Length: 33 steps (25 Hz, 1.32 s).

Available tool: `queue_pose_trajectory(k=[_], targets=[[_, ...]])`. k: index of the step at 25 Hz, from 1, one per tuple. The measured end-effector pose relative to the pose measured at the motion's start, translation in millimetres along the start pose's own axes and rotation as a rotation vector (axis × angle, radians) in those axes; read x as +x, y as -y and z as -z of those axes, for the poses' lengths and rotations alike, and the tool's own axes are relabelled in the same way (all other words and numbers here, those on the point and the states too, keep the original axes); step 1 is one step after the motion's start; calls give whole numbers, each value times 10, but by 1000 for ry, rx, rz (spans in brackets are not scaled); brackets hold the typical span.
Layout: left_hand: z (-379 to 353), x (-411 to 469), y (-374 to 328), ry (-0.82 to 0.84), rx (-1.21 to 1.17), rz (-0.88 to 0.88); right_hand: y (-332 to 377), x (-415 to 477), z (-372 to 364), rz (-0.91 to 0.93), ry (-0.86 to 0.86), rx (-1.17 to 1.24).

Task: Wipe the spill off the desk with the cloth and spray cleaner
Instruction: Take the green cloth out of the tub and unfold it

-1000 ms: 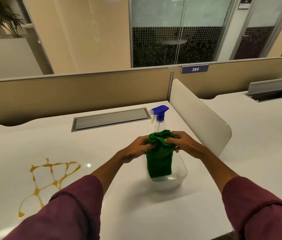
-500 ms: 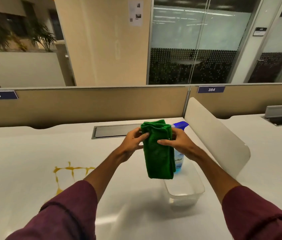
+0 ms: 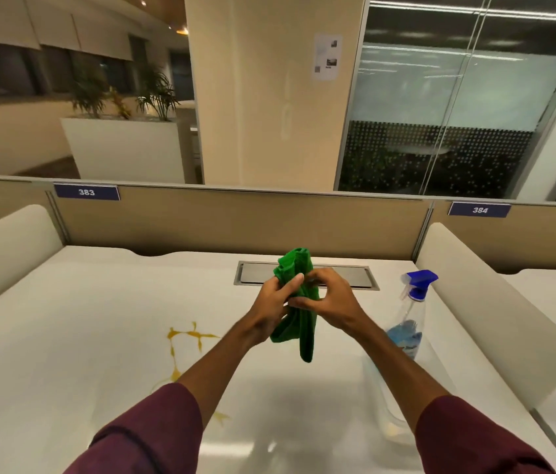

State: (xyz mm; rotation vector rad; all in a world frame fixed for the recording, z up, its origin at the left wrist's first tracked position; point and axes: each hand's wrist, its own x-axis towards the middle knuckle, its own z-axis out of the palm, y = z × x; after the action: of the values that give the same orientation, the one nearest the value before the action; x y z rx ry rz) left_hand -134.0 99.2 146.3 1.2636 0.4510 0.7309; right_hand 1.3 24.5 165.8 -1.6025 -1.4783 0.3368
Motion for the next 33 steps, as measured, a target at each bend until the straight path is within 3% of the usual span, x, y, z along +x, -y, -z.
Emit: queue_pose_trajectory(k=[4,10,15,21,26,29,33], targets=[[239,-65,-84,-5,-104,51,99,69,-95,-79,-30,149],[360,-155,-194,-5,-148,84,183,138,-203,-27,-71,46],[433,-170,-210,3,-208,111,175,176,-243,-118,-91,181],[468,-128,-213,25,-117,106,191,152,-270,12,-22,15],[534,-133,-182,-74,80,2,164,174,-224,-165,20,393],[610,-111,-193,-191,-65,38,140,183,-141,-263,27,600],[694,-107,-209,-244,-187,77,117,212,-77,-307,-67,647]])
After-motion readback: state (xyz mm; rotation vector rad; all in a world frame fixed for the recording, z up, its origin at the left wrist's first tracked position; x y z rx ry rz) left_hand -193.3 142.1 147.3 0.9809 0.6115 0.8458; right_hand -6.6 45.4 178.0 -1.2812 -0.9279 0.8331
